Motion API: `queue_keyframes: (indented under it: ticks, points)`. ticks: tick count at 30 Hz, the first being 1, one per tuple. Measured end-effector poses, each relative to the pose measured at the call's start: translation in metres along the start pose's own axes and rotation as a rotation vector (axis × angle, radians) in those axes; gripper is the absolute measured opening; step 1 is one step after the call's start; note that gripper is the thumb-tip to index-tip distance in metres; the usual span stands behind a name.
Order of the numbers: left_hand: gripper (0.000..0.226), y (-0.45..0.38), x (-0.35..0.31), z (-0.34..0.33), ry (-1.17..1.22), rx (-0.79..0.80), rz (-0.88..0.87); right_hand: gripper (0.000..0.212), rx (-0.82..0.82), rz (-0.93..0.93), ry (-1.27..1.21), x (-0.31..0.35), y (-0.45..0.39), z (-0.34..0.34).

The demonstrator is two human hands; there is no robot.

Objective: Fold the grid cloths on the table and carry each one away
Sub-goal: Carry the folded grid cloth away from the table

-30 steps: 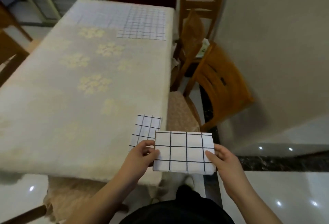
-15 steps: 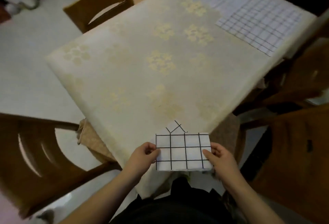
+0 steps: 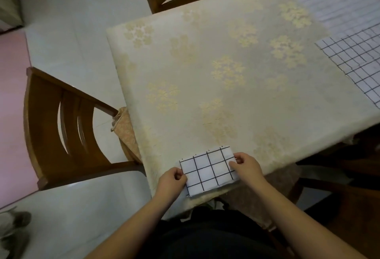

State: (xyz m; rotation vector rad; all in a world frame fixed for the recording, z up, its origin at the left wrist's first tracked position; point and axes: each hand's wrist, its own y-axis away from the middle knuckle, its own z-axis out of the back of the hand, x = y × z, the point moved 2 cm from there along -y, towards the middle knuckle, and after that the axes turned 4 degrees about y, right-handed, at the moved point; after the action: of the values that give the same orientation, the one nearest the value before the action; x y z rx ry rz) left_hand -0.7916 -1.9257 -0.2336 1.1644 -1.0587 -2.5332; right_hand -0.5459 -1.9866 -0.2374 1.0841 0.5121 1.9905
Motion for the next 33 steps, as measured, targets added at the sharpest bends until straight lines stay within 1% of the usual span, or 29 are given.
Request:
queue_keyframes:
  ticks: [5, 10, 12, 13, 15, 16, 17, 18, 20, 21, 23, 25, 27, 30, 33]
  points:
    - [0.009, -0.002, 0.004, 0.0, -0.121, -0.049, -0.057, 0.031, -0.009, 0.042, 0.042, 0.005, -0.001, -0.006]
    - [0.011, -0.005, 0.007, -0.002, -0.179, -0.048, -0.12, 0.025, -0.049, 0.076, 0.073, 0.007, 0.002, -0.007]
    - [0.017, -0.005, 0.008, 0.0, -0.246, -0.107, -0.171, 0.027, -0.087, 0.087, 0.106, 0.005, 0.005, -0.006]
    - [0.02, -0.004, 0.008, 0.001, -0.308, -0.173, -0.232, 0.031, -0.124, 0.098, 0.137, 0.002, 0.006, -0.006]
    - [0.019, 0.0, 0.008, 0.0, -0.452, -0.325, -0.437, 0.041, -0.216, 0.145, 0.238, -0.003, 0.008, -0.006]
    - [0.016, 0.004, 0.007, -0.002, -0.513, -0.385, -0.55, 0.044, -0.26, 0.189, 0.293, -0.003, 0.01, -0.007]
    - [0.019, 0.006, 0.005, -0.006, -0.556, -0.41, -0.643, 0.045, -0.289, 0.253, 0.331, -0.002, 0.012, -0.009]
    - [0.028, 0.007, 0.006, -0.012, -0.6, -0.395, -0.707, 0.044, -0.298, 0.337, 0.363, 0.001, 0.014, -0.013]
    - [0.049, 0.002, 0.008, -0.026, -0.714, -0.295, -0.758, 0.046, -0.279, 0.506, 0.464, 0.009, 0.016, -0.025]
    - [0.058, -0.001, 0.01, -0.032, -0.772, -0.24, -0.754, 0.049, -0.261, 0.571, 0.533, 0.011, 0.015, -0.033]
    - [0.067, -0.009, 0.014, -0.04, -0.851, -0.14, -0.703, 0.051, -0.186, 0.64, 0.655, 0.014, 0.012, -0.049]
    - [0.069, -0.014, 0.017, -0.042, -0.891, -0.065, -0.651, 0.054, -0.081, 0.651, 0.718, 0.012, 0.01, -0.061]
    - [0.07, -0.018, 0.02, -0.04, -0.927, -0.027, -0.632, 0.058, -0.017, 0.655, 0.776, 0.005, 0.007, -0.067]
    - [0.072, -0.019, 0.022, -0.035, -0.937, -0.006, -0.618, 0.061, 0.002, 0.657, 0.855, -0.002, 0.004, -0.065]
    - [0.078, -0.021, 0.025, -0.03, -0.955, 0.003, -0.579, 0.068, -0.024, 0.63, 0.874, -0.008, 0.0, -0.057]
